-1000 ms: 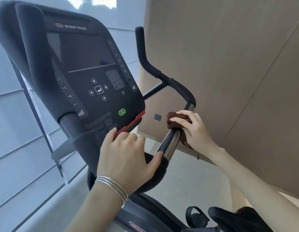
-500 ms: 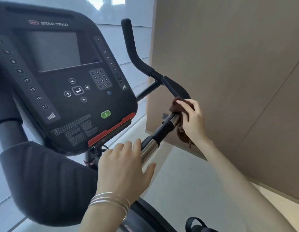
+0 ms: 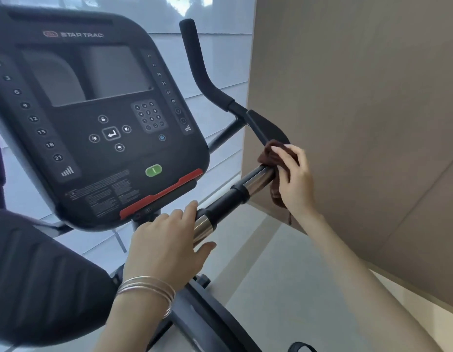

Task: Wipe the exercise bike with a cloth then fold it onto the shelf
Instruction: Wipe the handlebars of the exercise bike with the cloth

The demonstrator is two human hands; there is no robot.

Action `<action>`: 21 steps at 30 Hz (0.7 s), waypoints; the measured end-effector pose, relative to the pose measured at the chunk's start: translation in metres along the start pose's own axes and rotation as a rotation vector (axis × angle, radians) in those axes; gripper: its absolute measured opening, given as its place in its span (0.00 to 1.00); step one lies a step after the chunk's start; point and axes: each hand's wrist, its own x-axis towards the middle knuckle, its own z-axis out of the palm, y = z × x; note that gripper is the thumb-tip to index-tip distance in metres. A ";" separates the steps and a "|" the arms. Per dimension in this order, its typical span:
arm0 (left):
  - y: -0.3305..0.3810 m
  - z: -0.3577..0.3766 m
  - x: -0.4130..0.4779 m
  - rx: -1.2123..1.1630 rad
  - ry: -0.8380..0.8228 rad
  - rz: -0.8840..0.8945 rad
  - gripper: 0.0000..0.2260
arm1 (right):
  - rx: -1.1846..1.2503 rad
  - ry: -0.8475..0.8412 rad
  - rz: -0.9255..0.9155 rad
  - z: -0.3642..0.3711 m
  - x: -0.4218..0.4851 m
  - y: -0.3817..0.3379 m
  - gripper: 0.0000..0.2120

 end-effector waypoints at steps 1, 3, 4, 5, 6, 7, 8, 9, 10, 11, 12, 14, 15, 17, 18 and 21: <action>0.000 0.000 -0.001 -0.011 0.000 0.008 0.30 | 0.020 0.040 0.032 0.004 -0.003 0.002 0.17; -0.001 -0.002 -0.004 -0.026 -0.001 0.017 0.28 | 0.072 0.140 0.067 0.013 -0.021 -0.001 0.16; -0.001 -0.002 -0.005 -0.025 -0.002 0.019 0.28 | 0.093 0.181 0.050 0.017 -0.034 -0.004 0.15; -0.001 -0.003 -0.006 -0.023 -0.001 0.021 0.28 | 0.107 0.198 0.003 0.022 -0.049 -0.008 0.15; -0.001 -0.004 -0.006 -0.022 0.000 0.023 0.28 | 0.124 0.192 -0.070 0.025 -0.065 -0.011 0.16; -0.001 -0.005 -0.007 -0.023 0.002 0.025 0.28 | 0.135 0.174 -0.154 0.027 -0.076 -0.013 0.16; -0.001 -0.005 -0.007 -0.022 0.003 0.027 0.28 | 0.129 0.158 -0.228 0.027 -0.081 -0.012 0.16; -0.001 -0.006 -0.007 -0.018 0.004 0.031 0.28 | 0.111 0.148 -0.276 0.026 -0.077 -0.008 0.16; -0.001 -0.007 -0.007 -0.013 0.005 0.035 0.28 | 0.090 0.148 -0.291 0.024 -0.069 -0.002 0.15; 0.000 -0.009 -0.007 -0.009 0.002 0.038 0.28 | 0.077 0.157 -0.260 0.022 -0.058 0.003 0.15; 0.001 -0.010 -0.007 -0.005 -0.003 0.037 0.28 | 0.071 0.168 -0.189 0.018 -0.046 0.008 0.16; 0.001 -0.012 -0.007 -0.002 -0.016 0.031 0.28 | 0.092 0.153 -0.004 0.007 -0.026 0.015 0.18; 0.001 -0.013 -0.007 0.002 -0.023 0.028 0.28 | 0.112 0.135 0.055 0.002 -0.020 0.017 0.18; 0.002 -0.014 -0.006 0.029 -0.036 0.024 0.28 | 0.137 0.110 0.090 -0.005 -0.020 0.017 0.19; 0.003 -0.015 -0.006 0.038 -0.040 0.024 0.27 | 0.153 0.110 0.097 -0.009 -0.024 0.015 0.19; 0.002 -0.015 -0.007 0.034 -0.038 0.024 0.28 | 0.236 0.132 0.149 -0.018 -0.050 0.007 0.19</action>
